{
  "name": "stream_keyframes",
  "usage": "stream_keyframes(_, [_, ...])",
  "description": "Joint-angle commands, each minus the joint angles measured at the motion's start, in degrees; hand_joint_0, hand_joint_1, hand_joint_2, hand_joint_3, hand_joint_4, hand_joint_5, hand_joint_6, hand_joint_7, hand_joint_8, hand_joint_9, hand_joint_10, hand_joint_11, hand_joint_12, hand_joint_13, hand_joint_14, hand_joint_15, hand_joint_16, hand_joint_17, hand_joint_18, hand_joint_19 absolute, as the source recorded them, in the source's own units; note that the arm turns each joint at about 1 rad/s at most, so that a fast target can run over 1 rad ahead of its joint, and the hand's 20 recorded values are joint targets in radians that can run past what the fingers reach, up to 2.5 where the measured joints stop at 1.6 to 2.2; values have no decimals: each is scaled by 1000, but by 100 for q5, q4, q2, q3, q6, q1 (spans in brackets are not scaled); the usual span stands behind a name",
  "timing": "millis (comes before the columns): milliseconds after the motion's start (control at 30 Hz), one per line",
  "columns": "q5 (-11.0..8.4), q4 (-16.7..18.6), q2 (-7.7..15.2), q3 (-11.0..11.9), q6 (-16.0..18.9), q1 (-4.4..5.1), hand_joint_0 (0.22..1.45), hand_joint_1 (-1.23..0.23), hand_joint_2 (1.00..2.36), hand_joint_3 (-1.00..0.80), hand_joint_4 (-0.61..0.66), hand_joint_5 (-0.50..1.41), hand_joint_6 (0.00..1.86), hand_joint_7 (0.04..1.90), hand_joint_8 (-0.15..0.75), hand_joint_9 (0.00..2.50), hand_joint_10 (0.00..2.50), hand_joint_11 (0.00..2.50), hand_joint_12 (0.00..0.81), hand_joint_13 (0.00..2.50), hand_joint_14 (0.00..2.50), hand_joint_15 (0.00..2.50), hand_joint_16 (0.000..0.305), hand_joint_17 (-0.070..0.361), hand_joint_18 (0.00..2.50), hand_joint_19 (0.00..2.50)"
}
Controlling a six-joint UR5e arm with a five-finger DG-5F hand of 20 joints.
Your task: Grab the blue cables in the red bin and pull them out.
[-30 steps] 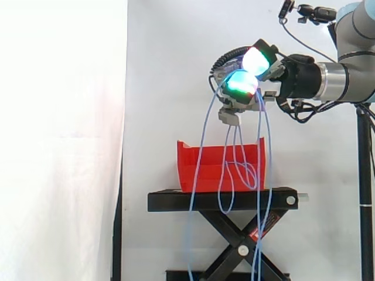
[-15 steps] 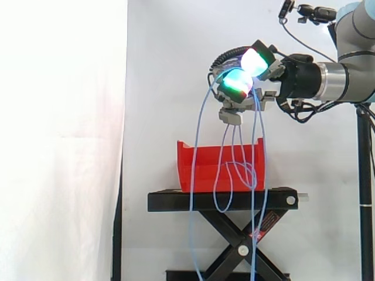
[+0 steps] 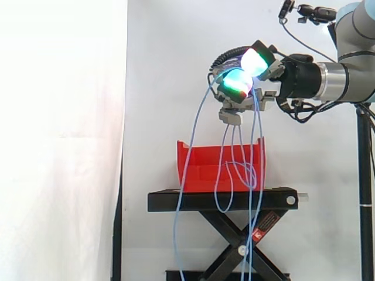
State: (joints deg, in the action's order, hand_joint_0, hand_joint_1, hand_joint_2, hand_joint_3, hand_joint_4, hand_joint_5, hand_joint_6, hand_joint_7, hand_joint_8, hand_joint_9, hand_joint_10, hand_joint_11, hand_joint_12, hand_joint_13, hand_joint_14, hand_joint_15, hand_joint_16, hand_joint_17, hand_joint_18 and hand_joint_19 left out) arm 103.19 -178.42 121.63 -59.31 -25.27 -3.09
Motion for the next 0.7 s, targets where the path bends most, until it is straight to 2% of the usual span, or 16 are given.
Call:
stream_keyframes(0, [-1, 0, -7, -2, 0, 1, 951, -933, 1010, -793, 141, 518, 1424, 346, 277, 851, 272, 1391, 342, 959, 1738, 1195, 41, 93, 912, 1118])
stream_keyframes(667, [-1, 9, 2, -2, 0, 1, 950, -930, 1009, -803, 141, 516, 1427, 341, 277, 857, 270, 1384, 341, 962, 1726, 1199, 41, 92, 920, 1127])
